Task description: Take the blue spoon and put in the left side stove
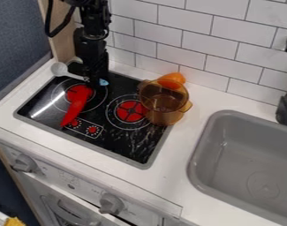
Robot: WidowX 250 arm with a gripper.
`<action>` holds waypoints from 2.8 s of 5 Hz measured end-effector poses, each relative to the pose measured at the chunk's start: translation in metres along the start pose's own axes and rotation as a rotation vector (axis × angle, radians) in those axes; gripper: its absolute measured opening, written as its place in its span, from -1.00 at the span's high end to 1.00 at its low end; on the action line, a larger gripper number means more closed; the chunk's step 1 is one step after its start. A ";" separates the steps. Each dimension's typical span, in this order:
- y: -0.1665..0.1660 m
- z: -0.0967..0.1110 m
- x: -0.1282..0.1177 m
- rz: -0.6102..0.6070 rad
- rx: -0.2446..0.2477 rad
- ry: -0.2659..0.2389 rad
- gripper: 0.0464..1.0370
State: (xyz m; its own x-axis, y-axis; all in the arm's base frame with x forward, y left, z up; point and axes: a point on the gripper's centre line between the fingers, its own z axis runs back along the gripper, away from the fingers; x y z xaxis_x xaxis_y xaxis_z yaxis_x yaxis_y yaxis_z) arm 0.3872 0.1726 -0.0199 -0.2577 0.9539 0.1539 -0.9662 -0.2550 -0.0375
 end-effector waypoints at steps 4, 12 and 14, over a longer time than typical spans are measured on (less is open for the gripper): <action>0.014 0.030 -0.021 -0.029 -0.049 0.116 0.44; 0.111 0.075 -0.100 -0.292 -0.006 0.438 0.44; 0.101 0.054 -0.074 -0.175 0.056 0.465 0.44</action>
State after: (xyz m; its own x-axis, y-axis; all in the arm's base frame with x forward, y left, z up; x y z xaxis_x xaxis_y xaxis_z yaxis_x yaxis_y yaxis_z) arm 0.3091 0.0672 0.0185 -0.0784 0.9495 -0.3038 -0.9967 -0.0807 0.0048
